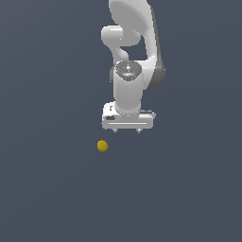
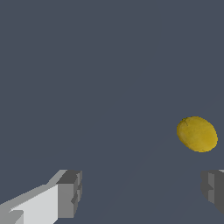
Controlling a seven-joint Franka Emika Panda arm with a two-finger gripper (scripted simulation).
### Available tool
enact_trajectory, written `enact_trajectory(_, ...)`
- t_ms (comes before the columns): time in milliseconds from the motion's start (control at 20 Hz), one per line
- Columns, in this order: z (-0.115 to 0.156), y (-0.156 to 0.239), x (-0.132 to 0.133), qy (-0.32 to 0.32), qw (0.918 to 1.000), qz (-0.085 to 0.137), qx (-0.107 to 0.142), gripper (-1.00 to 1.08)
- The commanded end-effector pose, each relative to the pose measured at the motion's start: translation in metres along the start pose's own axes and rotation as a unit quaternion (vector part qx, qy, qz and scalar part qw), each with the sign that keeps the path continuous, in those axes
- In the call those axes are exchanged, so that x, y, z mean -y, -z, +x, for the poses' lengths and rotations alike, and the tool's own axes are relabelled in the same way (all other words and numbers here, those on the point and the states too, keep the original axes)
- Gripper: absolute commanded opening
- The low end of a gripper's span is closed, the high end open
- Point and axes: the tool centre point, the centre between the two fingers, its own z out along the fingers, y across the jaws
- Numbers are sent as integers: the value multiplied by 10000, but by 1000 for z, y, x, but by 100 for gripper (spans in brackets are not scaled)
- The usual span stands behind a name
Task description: Pick up the object and move it to a goal position.
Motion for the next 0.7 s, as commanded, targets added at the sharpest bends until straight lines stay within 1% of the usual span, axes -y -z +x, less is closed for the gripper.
enact_trajectory(0,0,0,0,0,10000,0,0,100)
enact_trajectory(150,2,4,4,50,10000,-4,-36,100)
enact_trajectory(400,9,20,19,249,9995,-24,-187,100)
enact_trajectory(650,9,22,21,265,9995,-25,-194,100)
